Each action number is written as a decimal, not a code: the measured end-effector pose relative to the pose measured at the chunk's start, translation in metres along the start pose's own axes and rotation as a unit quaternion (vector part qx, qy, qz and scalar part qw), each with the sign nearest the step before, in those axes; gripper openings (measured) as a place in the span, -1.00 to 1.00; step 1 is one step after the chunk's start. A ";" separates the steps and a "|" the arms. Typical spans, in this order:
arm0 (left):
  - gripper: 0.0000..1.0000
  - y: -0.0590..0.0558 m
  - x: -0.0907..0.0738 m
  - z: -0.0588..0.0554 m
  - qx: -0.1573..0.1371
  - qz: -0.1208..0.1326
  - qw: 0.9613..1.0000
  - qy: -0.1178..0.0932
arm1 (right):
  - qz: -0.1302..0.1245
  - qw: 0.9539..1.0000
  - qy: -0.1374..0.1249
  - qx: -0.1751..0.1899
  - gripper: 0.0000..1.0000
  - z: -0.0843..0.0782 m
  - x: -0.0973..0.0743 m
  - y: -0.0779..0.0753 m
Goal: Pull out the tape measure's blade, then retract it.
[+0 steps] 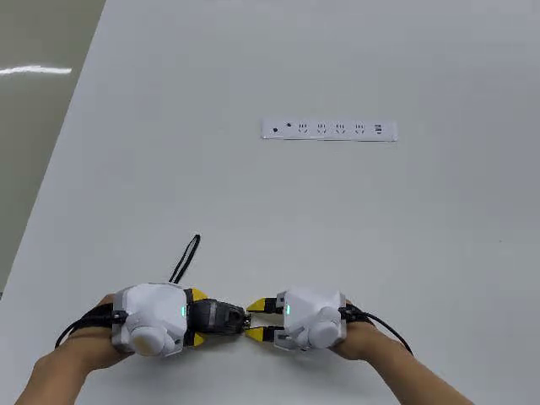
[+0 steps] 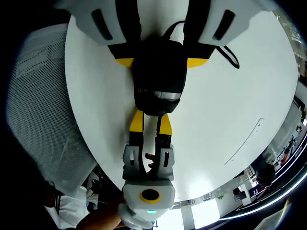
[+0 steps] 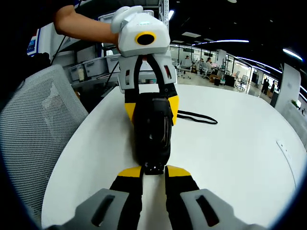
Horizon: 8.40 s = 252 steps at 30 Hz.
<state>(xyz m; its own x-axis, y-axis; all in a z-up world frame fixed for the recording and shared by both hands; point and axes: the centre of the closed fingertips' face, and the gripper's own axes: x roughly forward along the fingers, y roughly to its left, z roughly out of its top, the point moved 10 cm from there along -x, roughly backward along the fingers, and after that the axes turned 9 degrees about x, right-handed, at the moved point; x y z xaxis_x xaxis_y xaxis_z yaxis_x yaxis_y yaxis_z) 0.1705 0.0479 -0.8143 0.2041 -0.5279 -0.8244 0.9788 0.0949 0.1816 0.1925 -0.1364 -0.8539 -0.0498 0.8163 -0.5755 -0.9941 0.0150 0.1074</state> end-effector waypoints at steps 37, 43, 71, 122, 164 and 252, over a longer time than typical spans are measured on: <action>-0.41 0.000 0.000 -0.006 -0.025 0.004 1.000 -0.012 | 0.005 1.000 0.015 -0.009 -0.78 0.005 0.004 -0.004; -0.41 0.000 -0.001 -0.006 -0.026 0.004 1.000 -0.012 | 0.004 1.000 0.016 -0.016 -0.79 0.005 0.004 -0.003; -0.41 0.000 -0.002 -0.007 -0.030 0.002 1.000 -0.006 | 0.009 0.999 0.015 -0.027 -0.79 0.007 0.002 -0.004; -0.41 0.000 -0.002 -0.007 -0.037 -0.002 0.999 -0.004 | 0.008 1.000 0.019 -0.017 -0.79 -0.001 -0.016 -0.006; -0.41 0.000 -0.003 -0.008 -0.040 -0.002 0.999 0.001 | 0.003 1.000 0.023 -0.019 -0.79 -0.006 -0.035 -0.005; -0.41 0.000 -0.002 -0.006 -0.048 0.000 0.999 0.010 | -0.001 1.000 0.030 -0.007 -0.80 -0.032 -0.075 -0.013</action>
<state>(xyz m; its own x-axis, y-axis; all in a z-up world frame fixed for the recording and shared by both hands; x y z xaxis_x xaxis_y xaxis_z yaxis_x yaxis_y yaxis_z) 0.1699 0.0536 -0.8155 0.2045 -0.5108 -0.8351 0.9755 0.1767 0.1308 0.2059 -0.2167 -0.8379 -0.0533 0.7800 -0.6236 -0.9954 0.0083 0.0954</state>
